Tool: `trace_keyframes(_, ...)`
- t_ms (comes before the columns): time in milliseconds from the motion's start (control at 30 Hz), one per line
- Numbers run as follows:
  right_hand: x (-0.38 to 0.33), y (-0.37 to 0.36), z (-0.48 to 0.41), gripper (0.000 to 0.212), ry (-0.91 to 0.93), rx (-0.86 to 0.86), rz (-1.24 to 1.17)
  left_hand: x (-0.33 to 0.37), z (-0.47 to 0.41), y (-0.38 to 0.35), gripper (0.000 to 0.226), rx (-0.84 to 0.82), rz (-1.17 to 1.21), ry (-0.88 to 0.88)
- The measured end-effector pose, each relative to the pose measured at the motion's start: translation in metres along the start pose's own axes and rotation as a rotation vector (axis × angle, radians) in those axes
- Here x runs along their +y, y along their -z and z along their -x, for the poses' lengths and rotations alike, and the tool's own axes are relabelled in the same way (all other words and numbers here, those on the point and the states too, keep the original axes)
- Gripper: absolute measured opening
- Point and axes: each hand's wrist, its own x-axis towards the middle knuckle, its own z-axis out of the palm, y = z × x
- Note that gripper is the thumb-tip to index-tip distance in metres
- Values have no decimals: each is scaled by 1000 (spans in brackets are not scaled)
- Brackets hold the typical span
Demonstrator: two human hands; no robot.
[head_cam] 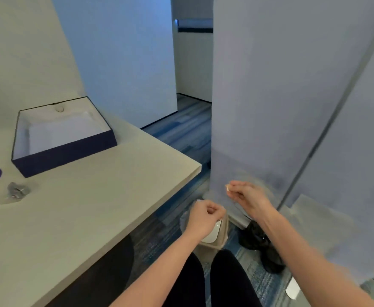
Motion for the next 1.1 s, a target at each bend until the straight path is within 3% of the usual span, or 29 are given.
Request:
trace_keyframes(233,105,19,-94,16,-167,74,190,-96,-104,-16,17,95,-56,279)
trace_keyframes(433,177,21,-168,17,-210,87,505,-174,-164,-36,3,99,-114,419)
trace_keyframes(667,228,21,-213,15,-69,-25,921,-222,-208,-53,5,63,-393,407)
trace_keyframes(933,245,35,-228,37,114,-308,1366,-238,-217,-54,28,-29,-559,244)
trace_keyframes(1100,250,39,-228,29,207,-416,1524,-231,-220,-48,25,-122,-615,183)
